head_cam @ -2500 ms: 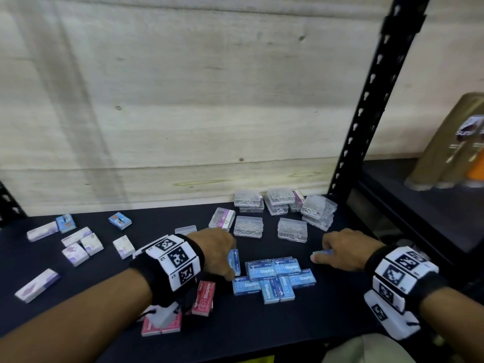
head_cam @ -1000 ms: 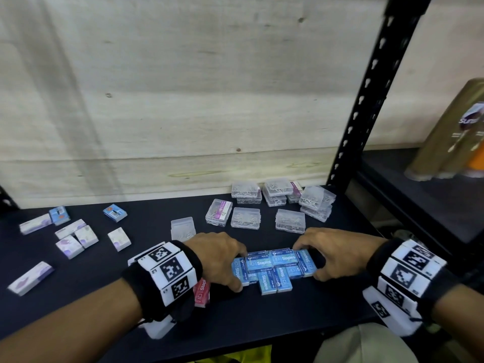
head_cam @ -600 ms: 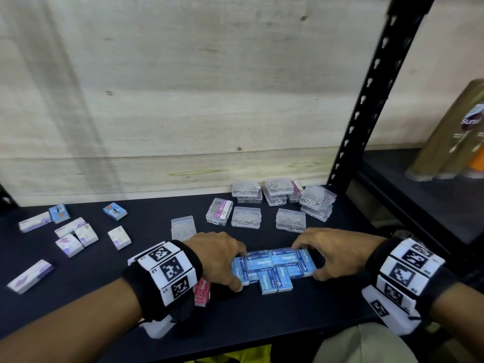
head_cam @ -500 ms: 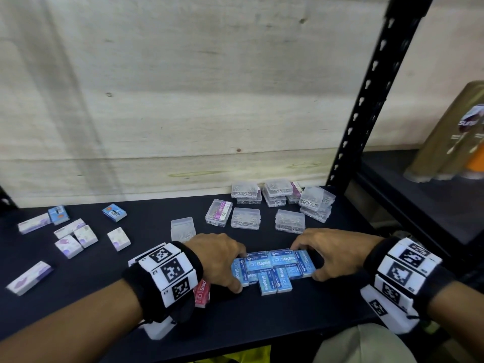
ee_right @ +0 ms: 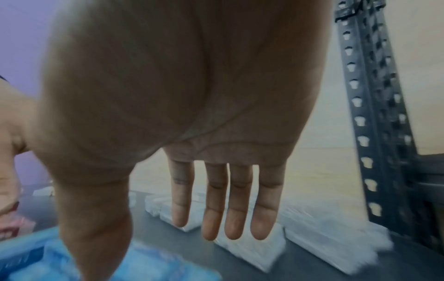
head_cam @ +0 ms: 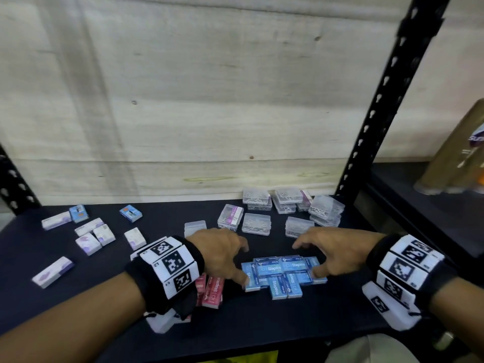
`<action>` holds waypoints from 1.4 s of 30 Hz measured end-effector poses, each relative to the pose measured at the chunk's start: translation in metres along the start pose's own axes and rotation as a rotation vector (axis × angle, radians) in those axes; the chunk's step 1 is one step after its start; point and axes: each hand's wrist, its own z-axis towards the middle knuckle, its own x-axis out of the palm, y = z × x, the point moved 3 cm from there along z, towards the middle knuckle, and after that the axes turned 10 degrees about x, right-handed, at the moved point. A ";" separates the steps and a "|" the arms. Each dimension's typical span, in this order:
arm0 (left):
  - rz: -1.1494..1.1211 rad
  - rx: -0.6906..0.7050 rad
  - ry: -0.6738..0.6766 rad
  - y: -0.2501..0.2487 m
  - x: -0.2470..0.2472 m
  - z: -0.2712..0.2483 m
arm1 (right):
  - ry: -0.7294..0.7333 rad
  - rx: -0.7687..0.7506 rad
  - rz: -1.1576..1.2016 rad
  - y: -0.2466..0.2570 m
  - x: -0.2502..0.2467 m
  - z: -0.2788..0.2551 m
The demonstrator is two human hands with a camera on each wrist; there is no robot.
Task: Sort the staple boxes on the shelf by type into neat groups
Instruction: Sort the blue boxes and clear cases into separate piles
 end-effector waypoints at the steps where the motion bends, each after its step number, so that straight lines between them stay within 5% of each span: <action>1: -0.006 -0.011 -0.012 0.005 -0.003 -0.004 | -0.007 -0.011 0.003 0.005 -0.004 0.002; 11: -0.024 -0.298 -0.077 0.127 0.007 -0.086 | -0.141 -0.186 -0.025 0.117 -0.043 0.064; 23: 0.026 -0.623 -0.174 0.308 0.006 -0.156 | -0.102 -0.330 -0.071 0.263 -0.083 0.181; 31: -0.008 -0.612 -0.236 0.361 0.011 -0.137 | -0.095 -0.376 -0.190 0.325 -0.092 0.230; 42: -0.005 -0.546 -0.207 0.365 0.012 -0.127 | -0.097 -0.379 -0.178 0.340 -0.083 0.242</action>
